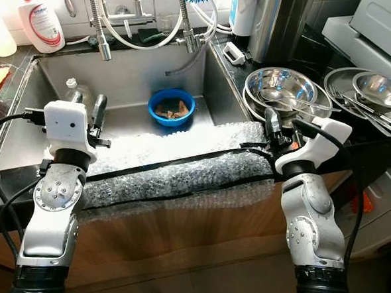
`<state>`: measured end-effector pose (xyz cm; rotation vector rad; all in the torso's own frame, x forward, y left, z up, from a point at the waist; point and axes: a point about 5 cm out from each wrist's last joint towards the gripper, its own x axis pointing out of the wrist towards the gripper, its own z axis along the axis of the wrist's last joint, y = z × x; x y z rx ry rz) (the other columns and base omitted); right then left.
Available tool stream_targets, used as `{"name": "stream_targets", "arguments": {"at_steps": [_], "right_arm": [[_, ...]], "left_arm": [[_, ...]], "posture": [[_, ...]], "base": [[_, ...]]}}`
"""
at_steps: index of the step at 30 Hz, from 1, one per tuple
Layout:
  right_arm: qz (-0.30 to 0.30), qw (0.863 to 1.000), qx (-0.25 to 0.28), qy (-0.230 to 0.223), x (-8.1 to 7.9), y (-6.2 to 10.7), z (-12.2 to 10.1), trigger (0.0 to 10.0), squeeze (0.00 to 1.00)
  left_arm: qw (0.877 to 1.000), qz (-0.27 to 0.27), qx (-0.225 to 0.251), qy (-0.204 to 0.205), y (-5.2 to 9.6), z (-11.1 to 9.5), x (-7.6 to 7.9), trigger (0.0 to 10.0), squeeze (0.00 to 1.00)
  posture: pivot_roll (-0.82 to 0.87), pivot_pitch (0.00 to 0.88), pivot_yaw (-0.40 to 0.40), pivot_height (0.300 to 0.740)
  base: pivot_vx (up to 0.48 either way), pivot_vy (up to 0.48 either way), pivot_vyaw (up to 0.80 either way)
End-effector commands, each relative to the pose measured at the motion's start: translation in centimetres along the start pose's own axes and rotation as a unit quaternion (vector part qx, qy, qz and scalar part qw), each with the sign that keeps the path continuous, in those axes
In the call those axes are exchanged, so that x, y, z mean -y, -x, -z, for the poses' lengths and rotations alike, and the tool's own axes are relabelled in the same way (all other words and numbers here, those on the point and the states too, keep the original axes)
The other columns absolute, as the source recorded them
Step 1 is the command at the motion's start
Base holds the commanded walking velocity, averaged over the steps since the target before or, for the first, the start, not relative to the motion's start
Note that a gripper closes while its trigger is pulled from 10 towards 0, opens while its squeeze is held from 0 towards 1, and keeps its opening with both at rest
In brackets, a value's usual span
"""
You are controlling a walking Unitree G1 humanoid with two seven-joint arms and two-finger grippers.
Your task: Kitchen organization
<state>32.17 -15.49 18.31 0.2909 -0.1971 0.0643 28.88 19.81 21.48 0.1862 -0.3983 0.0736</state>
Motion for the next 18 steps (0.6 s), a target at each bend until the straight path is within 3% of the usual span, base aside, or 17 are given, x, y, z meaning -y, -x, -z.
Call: {"name": "stream_targets", "arguments": {"at_steps": [1, 18], "right_arm": [[0.001, 1.000, 0.007, 0.021, -0.1, 0.1, -0.3, 10.0, 0.00], [0.060, 0.996, 0.041, 0.058, 1.5, 0.4, -1.2, 10.0, 0.00]], "left_arm": [[1.000, 0.003, -0.007, 0.000, -0.1, 0.2, 0.1, 10.0, 0.00], [1.000, 0.006, -0.006, 0.005, -0.1, 0.2, 0.3, 10.0, 0.00]], "posture": [[-0.06, 0.112, 0.051, 0.740], [-0.06, 0.115, 0.053, 0.740]], "base": [[0.000, 0.000, 0.00], [0.000, 0.000, 0.00]]}}
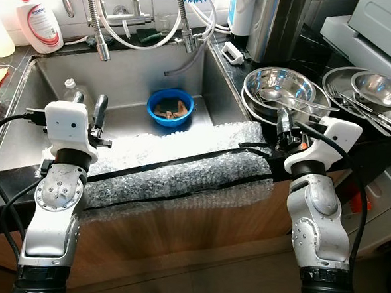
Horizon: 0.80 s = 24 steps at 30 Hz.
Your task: Kitchen organization
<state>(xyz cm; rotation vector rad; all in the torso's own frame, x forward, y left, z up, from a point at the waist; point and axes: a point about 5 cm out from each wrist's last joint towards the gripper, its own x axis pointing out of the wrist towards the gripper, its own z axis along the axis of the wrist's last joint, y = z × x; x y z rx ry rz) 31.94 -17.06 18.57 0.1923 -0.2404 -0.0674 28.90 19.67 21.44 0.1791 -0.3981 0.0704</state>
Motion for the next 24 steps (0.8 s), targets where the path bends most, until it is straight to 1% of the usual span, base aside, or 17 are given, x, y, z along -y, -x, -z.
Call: {"name": "stream_targets", "arguments": {"at_steps": [1, 4, 8, 14, 15, 16, 17, 19, 20, 24], "right_arm": [[0.004, 1.000, 0.013, 0.002, 0.1, 0.1, -0.5, 10.0, 0.00], [0.001, 1.000, 0.020, 0.016, 0.3, -0.1, -0.8, 10.0, 0.00], [0.000, 1.000, 0.022, 0.022, 0.5, -0.5, -1.0, 10.0, 0.00], [-0.025, 0.999, 0.023, 0.029, 0.1, -0.8, -1.0, 9.9, 0.00], [-0.026, 0.999, 0.023, 0.030, 0.1, -0.8, -1.0, 8.1, 0.00], [-0.027, 0.999, 0.023, 0.029, 0.0, -0.8, -1.0, 2.9, 0.00], [-0.029, 0.999, 0.023, 0.029, 0.0, -0.8, -1.0, 0.0, 0.00], [-0.030, 0.999, 0.020, 0.032, -0.1, -0.9, -0.9, 0.0, 0.00], [-0.028, 0.999, 0.017, 0.035, 0.0, -0.9, -0.8, 10.0, 0.00], [-0.023, 0.999, 0.015, 0.036, 0.1, -1.0, -0.6, 10.0, 0.00]], "left_arm": [[1.000, 0.005, -0.006, 0.001, -0.1, 0.2, 0.1, 10.0, 0.00], [1.000, 0.006, -0.006, 0.001, -0.1, 0.2, 0.2, 10.0, 0.00], [1.000, 0.006, -0.007, 0.003, -0.1, 0.1, 0.2, 10.0, 0.00], [1.000, 0.005, -0.006, 0.000, -0.2, 0.1, 0.2, 10.0, 0.00], [1.000, 0.005, -0.005, 0.000, -0.2, 0.1, 0.2, 10.0, 0.00], [1.000, 0.005, -0.005, 0.000, -0.2, 0.0, 0.2, 10.0, 0.00], [1.000, 0.005, -0.005, 0.000, -0.2, 0.0, 0.2, 10.0, 0.00], [1.000, 0.006, -0.004, 0.000, -0.2, 0.1, 0.2, 10.0, 0.00], [1.000, 0.006, -0.004, 0.000, -0.2, 0.1, 0.2, 10.0, 0.00], [1.000, 0.007, -0.003, 0.001, -0.2, 0.0, 0.3, 10.0, 0.00]], "posture": [[-0.06, 0.115, 0.053, 0.740], [-0.06, 0.115, 0.053, 0.740], [-0.06, 0.116, 0.053, 0.740], [-0.05, 0.112, 0.055, 0.740], [-0.05, 0.107, 0.056, 0.740], [-0.05, 0.107, 0.056, 0.740], [-0.05, 0.102, 0.057, 0.740], [-0.05, 0.098, 0.057, 0.740], [-0.05, 0.094, 0.057, 0.740], [-0.05, 0.088, 0.058, 0.740]], "base": [[0.000, 0.000, 0.00], [0.000, 0.000, 0.00], [0.000, 0.000, 0.00], [0.000, 0.000, 0.00], [0.000, 0.000, 0.00], [0.000, 0.000, 0.00], [0.000, 0.000, 0.00], [0.000, 0.000, 0.00], [0.000, 0.000, 0.00], [0.000, 0.000, 0.00]]}}
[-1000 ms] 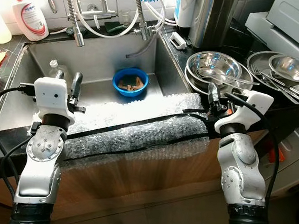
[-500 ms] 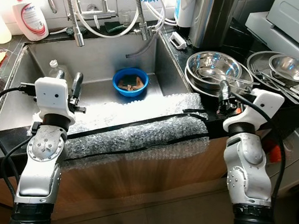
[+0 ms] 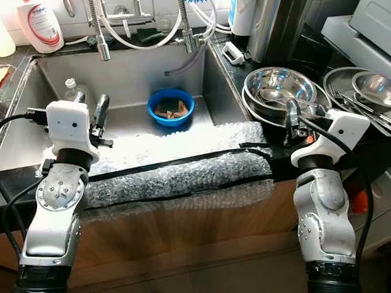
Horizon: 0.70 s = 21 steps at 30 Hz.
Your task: Kitchen organization
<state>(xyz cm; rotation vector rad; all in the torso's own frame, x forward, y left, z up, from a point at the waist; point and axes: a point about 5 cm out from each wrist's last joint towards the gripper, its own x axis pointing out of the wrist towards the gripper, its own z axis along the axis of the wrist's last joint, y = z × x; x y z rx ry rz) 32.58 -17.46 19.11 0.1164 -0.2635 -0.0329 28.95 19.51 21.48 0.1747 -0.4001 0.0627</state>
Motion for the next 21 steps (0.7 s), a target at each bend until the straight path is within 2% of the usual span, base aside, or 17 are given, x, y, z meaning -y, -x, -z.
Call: {"name": "stream_targets", "arguments": {"at_steps": [1, 13, 14, 15, 16, 17, 21], "right_arm": [[0.006, 1.000, -0.002, 0.006, 0.03, -0.26, -0.02, 10.0, 0.00], [0.011, 1.000, -0.005, 0.011, 0.33, -0.43, 0.14, 10.0, 0.00], [0.010, 1.000, -0.003, 0.011, 0.32, -0.45, 0.10, 4.9, 0.00], [0.009, 1.000, -0.002, 0.011, 0.31, -0.45, 0.09, 4.9, 0.00], [0.008, 1.000, -0.001, 0.011, 0.30, -0.47, 0.04, 1.9, 0.00], [0.007, 1.000, 0.001, 0.011, 0.31, -0.48, -0.02, 0.0, 0.00], [0.001, 1.000, 0.005, 0.009, 0.21, -0.57, -0.17, 0.0, 0.00]], "left_arm": [[1.000, 0.004, -0.004, -0.002, -0.17, 0.05, 0.07, 10.0, 0.00], [1.000, 0.006, -0.003, 0.001, -0.14, 0.11, 0.18, 10.0, 0.00], [1.000, 0.007, -0.003, 0.002, -0.15, 0.12, 0.19, 10.0, 0.00], [1.000, 0.007, -0.003, 0.002, -0.15, 0.12, 0.19, 10.0, 0.00], [1.000, 0.006, -0.003, 0.002, -0.15, 0.12, 0.18, 10.0, 0.00], [1.000, 0.006, -0.003, 0.002, -0.13, 0.12, 0.20, 10.0, 0.00], [1.000, 0.006, -0.003, 0.003, -0.17, 0.11, 0.21, 10.0, 0.00]], "posture": [[-0.05, 0.088, 0.058, 0.740], [-0.05, 0.056, 0.059, 0.740], [-0.05, 0.055, 0.058, 0.740], [-0.05, 0.055, 0.058, 0.740], [-0.05, 0.054, 0.059, 0.740], [-0.05, 0.055, 0.057, 0.740], [-0.05, 0.061, 0.055, 0.740]], "base": [[0.000, 0.000, 0.00], [0.000, 0.000, 0.00], [0.000, 0.000, 0.00], [0.000, 0.000, 0.00], [0.000, 0.000, 0.00], [0.000, 0.000, 0.00], [0.000, 0.000, 0.00]]}}
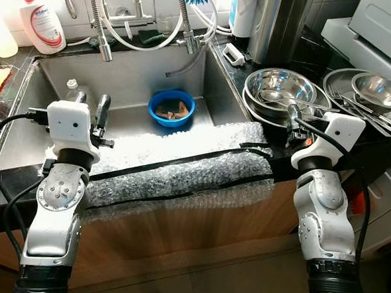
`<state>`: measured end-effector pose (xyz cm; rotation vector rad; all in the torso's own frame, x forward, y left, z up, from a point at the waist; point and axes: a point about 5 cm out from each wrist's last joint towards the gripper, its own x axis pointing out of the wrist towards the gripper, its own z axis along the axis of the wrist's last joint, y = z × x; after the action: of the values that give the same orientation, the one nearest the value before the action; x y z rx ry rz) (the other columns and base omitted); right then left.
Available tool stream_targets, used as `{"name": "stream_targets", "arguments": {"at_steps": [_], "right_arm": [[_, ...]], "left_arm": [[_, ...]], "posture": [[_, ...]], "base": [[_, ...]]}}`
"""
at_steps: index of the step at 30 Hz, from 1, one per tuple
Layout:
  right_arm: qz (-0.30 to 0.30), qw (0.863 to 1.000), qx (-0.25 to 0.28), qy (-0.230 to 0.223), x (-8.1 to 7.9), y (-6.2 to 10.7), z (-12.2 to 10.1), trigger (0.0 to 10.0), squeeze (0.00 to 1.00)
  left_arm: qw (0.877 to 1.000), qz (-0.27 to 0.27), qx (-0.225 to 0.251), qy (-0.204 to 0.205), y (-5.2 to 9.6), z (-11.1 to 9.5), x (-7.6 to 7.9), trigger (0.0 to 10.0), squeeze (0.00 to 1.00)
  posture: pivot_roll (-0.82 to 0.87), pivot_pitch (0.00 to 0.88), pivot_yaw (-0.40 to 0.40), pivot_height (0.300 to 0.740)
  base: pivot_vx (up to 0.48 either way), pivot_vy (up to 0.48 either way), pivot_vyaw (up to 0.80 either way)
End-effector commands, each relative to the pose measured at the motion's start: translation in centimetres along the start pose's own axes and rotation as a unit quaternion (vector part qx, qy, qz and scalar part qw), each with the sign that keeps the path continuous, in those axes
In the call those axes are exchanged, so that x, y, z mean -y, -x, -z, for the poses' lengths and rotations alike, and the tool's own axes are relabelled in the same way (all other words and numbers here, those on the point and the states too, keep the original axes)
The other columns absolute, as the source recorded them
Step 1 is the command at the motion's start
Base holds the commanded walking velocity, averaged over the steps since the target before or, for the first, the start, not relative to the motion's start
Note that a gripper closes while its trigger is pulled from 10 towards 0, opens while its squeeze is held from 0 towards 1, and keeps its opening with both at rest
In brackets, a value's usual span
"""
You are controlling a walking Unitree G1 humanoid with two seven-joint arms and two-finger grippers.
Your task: Kitchen organization
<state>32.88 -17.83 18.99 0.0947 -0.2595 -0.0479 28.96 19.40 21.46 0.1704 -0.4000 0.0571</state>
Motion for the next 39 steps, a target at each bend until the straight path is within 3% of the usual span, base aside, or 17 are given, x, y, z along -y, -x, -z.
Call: {"name": "stream_targets", "arguments": {"at_steps": [1, 5, 6, 7, 8, 9, 10, 11, 26, 27, 28, 39], "right_arm": [[-0.004, 1.000, 0.005, -0.001, -0.16, -0.29, -0.26, 0.0, 0.00], [0.001, 1.000, -0.002, 0.002, -0.12, -0.23, -0.04, 0.0, 0.00], [0.002, 1.000, -0.004, 0.003, -0.11, -0.22, 0.01, 0.6, 0.00], [0.003, 1.000, -0.005, 0.003, -0.11, -0.22, 0.01, 0.6, 0.00], [0.005, 1.000, -0.007, 0.004, -0.06, -0.23, 0.08, 2.9, 0.00], [0.009, 1.000, -0.009, 0.005, 0.03, -0.23, 0.16, 3.9, 0.00], [0.014, 1.000, -0.012, 0.006, 0.15, -0.24, 0.26, 8.9, 0.00], [0.016, 1.000, -0.014, 0.007, 0.22, -0.24, 0.31, 10.0, 0.00], [0.030, 0.999, -0.015, 0.010, 0.61, -0.69, 0.08, 10.0, 0.00], [0.029, 0.999, -0.013, 0.009, 0.60, -0.73, 0.01, 2.5, 0.00], [0.027, 1.000, -0.009, 0.007, 0.54, -0.77, -0.14, 0.0, 0.00], [0.026, 1.000, -0.009, 0.006, 0.47, -0.86, -0.21, 0.0, 0.00]], "left_arm": [[1.000, 0.003, -0.004, 0.000, -0.17, 0.17, 0.08, 10.0, 0.00], [1.000, 0.003, -0.007, 0.000, -0.09, 0.24, 0.12, 10.0, 0.00], [1.000, 0.004, -0.008, 0.001, -0.07, 0.25, 0.15, 10.0, 0.00], [1.000, 0.004, -0.008, 0.001, -0.07, 0.25, 0.15, 10.0, 0.00], [1.000, 0.004, -0.009, 0.001, -0.08, 0.27, 0.16, 10.0, 0.00], [1.000, 0.005, -0.009, 0.002, -0.08, 0.28, 0.18, 10.0, 0.00], [1.000, 0.006, -0.010, 0.002, -0.11, 0.28, 0.20, 10.0, 0.00], [1.000, 0.007, -0.010, 0.002, -0.11, 0.27, 0.22, 10.0, 0.00], [1.000, 0.005, -0.008, 0.003, -0.34, 0.10, 0.31, 10.0, 0.00], [1.000, 0.005, -0.008, 0.003, -0.36, 0.10, 0.31, 10.0, 0.00], [1.000, 0.004, -0.008, 0.003, -0.37, 0.10, 0.31, 10.0, 0.00], [1.000, 0.003, -0.008, 0.003, -0.44, 0.11, 0.25, 10.0, 0.00]], "posture": [[-0.05, 0.074, 0.054, 0.740], [-0.04, 0.088, 0.055, 0.740], [-0.04, 0.091, 0.056, 0.740], [-0.04, 0.091, 0.056, 0.740], [-0.04, 0.095, 0.056, 0.740], [-0.04, 0.096, 0.056, 0.740], [-0.04, 0.099, 0.058, 0.740], [-0.04, 0.099, 0.058, 0.740], [-0.04, 0.107, 0.060, 0.740], [-0.04, 0.108, 0.060, 0.740], [-0.04, 0.109, 0.059, 0.740], [-0.04, 0.109, 0.058, 0.740]], "base": [[0.000, 0.000, 0.00], [0.000, 0.000, 0.00], [0.000, 0.000, 0.00], [0.000, 0.000, 0.00], [0.000, 0.000, 0.00], [0.000, 0.000, 0.00], [0.000, 0.000, 0.00], [0.000, 0.000, 0.00], [0.000, 0.000, 0.00], [0.000, 0.000, 0.00], [0.000, 0.000, 0.00], [0.000, 0.000, 0.00]]}}
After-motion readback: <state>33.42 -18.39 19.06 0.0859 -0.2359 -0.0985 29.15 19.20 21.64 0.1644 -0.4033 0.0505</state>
